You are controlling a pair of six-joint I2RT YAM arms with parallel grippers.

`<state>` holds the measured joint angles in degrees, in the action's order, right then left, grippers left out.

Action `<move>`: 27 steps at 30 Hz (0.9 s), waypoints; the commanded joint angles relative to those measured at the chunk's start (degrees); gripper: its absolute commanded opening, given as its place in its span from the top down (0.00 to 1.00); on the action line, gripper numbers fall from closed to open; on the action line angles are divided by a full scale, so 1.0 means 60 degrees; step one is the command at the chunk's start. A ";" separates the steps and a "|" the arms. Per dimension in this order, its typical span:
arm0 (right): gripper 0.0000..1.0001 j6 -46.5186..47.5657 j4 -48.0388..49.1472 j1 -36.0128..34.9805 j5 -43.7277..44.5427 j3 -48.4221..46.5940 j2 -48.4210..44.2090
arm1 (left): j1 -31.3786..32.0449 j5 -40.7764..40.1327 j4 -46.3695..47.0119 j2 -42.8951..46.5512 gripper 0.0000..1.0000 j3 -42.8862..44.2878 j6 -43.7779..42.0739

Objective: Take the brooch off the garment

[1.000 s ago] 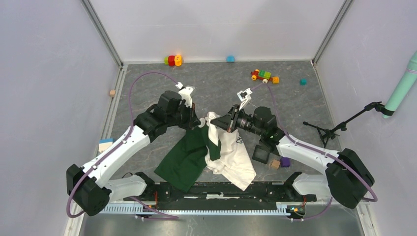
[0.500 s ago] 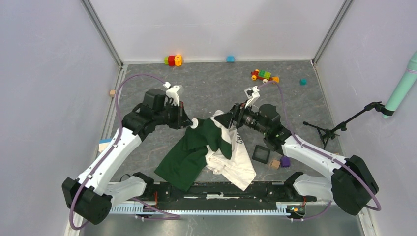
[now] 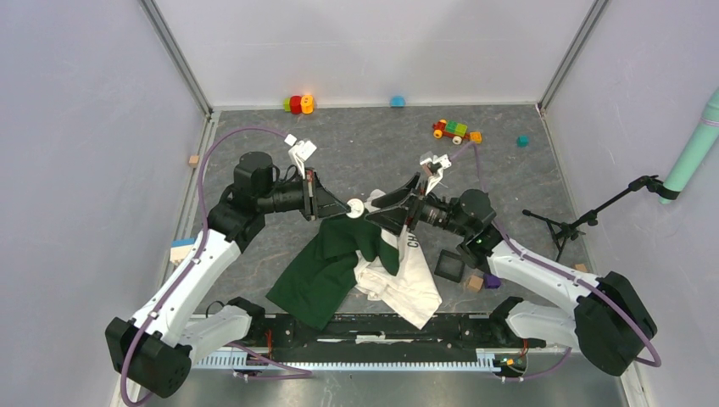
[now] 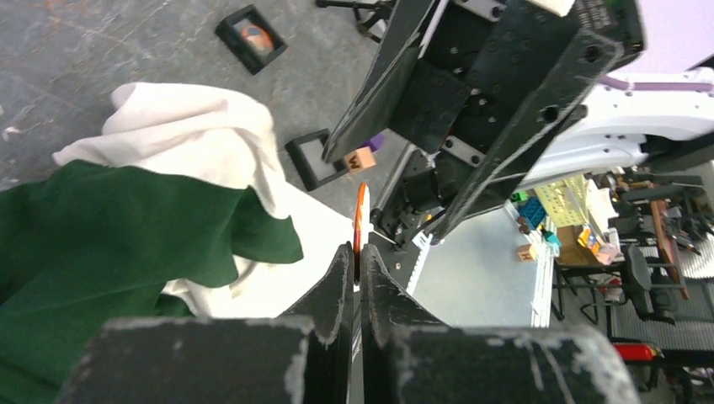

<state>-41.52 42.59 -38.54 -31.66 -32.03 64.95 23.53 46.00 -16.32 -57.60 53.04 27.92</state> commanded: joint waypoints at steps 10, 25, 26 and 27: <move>0.51 -0.0434 0.1259 -0.0300 -0.0544 -0.0483 0.0549 | -0.0019 0.1075 0.1253 -0.0063 0.98 -0.0042 0.0857; 0.60 -0.0573 0.1475 -0.0416 -0.0517 -0.0667 0.0822 | 0.0035 0.1327 0.1497 -0.0100 0.98 -0.0173 0.0985; 0.61 -0.0577 0.1479 -0.0417 -0.0518 -0.0687 0.0833 | 0.0035 0.1355 0.1493 -0.0092 0.98 -0.0178 0.0986; 0.62 -0.0588 0.1471 -0.0418 -0.0519 -0.0689 0.0847 | 0.0039 0.1370 0.1495 -0.0080 0.98 -0.0196 0.0986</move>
<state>-45.01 49.67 -40.80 -34.54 -33.65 69.52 23.59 51.66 -9.89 -58.61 52.10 31.73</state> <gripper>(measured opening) 0.394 0.043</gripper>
